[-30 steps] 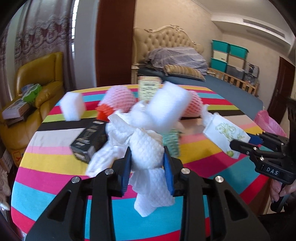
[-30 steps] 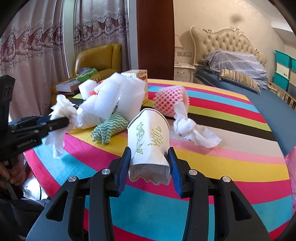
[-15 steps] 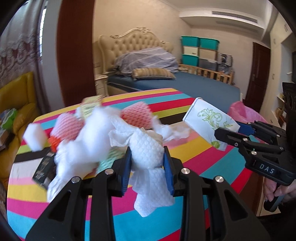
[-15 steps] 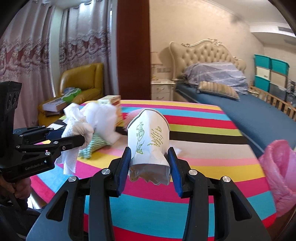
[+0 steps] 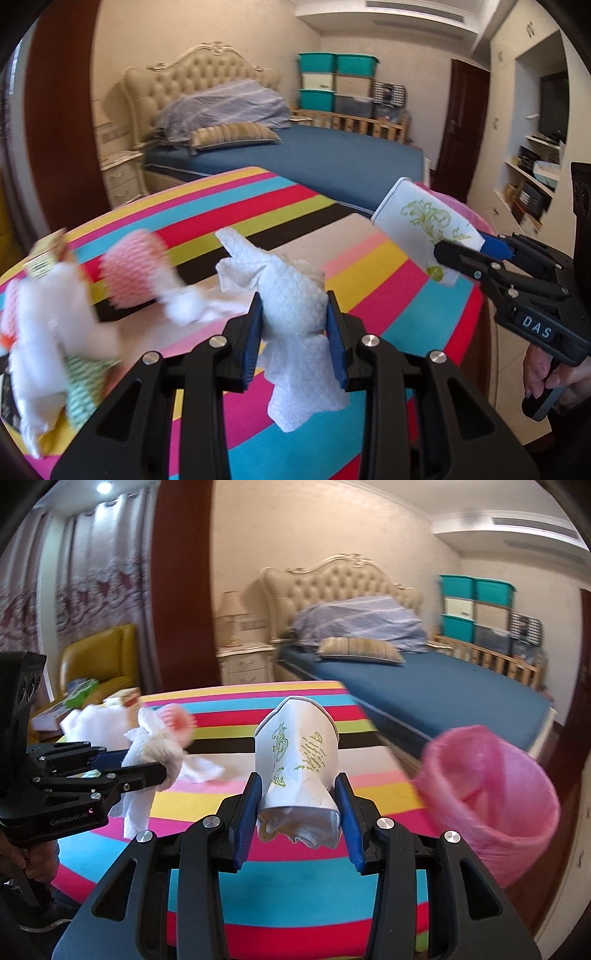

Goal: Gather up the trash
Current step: 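Carry the cup and tissue to the pink bin with both tools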

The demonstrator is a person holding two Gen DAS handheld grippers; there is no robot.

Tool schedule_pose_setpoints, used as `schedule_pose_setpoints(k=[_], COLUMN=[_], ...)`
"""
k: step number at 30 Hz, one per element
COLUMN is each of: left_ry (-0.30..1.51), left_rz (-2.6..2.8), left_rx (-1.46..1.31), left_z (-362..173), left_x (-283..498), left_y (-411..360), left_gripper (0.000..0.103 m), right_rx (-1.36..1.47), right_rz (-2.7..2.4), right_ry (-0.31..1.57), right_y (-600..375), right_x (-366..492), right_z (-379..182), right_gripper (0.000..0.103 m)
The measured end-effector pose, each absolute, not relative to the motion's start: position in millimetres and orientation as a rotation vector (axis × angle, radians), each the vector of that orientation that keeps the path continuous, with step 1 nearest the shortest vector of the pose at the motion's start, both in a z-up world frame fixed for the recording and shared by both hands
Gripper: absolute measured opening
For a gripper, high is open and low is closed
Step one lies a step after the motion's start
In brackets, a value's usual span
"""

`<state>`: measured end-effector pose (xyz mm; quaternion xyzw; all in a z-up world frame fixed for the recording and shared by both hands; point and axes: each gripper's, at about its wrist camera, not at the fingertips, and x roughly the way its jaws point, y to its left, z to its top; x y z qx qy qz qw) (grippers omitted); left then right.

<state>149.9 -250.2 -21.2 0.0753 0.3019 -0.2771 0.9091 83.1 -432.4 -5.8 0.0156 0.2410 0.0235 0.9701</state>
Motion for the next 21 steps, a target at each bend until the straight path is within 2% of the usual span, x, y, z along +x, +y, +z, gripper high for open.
schedule_pose_setpoints(k=[9,21], left_ry=[0.623,0.636], left_rz=[-0.768,-0.974], left_rx=[0.186,0.213], left_z=[-17.1,-14.4], left_x=[177.1,223.8], left_y=[-364.2,-557.3], left_gripper=[0.031,0.032], right_rx=[0.097,0.168], right_rz=[-0.173,-0.346], right_ry=[0.489,0.527], right_y=[-536.4,-653.1], right_x=[72.4,87.4], right_z=[-13.5,-41.5], right_gripper=[0.04,0.041])
